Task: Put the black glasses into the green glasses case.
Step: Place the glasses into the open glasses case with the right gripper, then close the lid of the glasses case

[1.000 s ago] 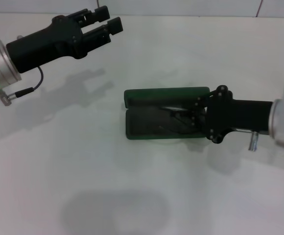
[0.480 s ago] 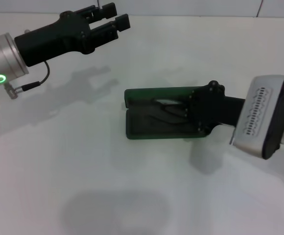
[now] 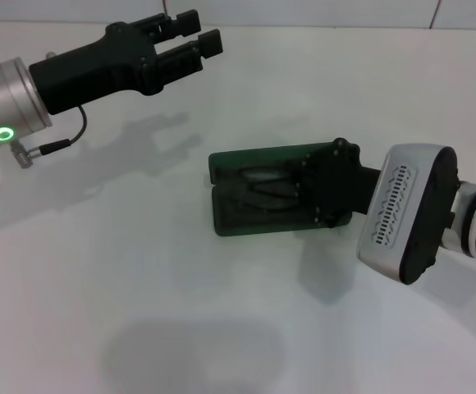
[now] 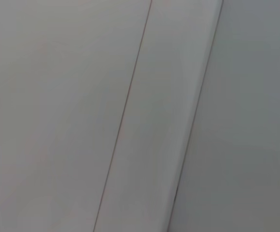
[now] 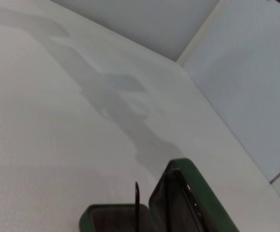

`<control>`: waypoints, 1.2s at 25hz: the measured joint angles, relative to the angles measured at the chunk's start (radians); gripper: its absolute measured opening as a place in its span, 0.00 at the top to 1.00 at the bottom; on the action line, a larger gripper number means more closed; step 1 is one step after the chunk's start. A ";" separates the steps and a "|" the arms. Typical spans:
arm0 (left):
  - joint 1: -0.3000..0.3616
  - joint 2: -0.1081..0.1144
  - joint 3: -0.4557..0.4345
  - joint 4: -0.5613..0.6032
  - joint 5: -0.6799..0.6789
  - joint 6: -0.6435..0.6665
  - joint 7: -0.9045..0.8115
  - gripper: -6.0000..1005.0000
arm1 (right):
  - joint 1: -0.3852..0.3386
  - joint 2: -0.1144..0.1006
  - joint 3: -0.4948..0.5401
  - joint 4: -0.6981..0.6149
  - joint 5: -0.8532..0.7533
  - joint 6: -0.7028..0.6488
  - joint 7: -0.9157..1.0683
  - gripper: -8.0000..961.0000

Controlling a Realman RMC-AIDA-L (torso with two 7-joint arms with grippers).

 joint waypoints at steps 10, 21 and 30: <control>0.001 -0.008 -0.004 -0.001 0.002 0.000 0.006 0.43 | -0.008 0.000 -0.003 -0.010 -0.003 0.018 -0.002 0.89; 0.009 -0.010 -0.003 -0.002 0.002 0.000 0.007 0.43 | -0.030 -0.003 -0.015 -0.040 -0.002 0.020 -0.007 0.69; 0.015 -0.009 0.000 -0.003 0.003 0.000 0.010 0.43 | -0.046 -0.005 0.001 -0.062 0.034 -0.101 -0.001 0.62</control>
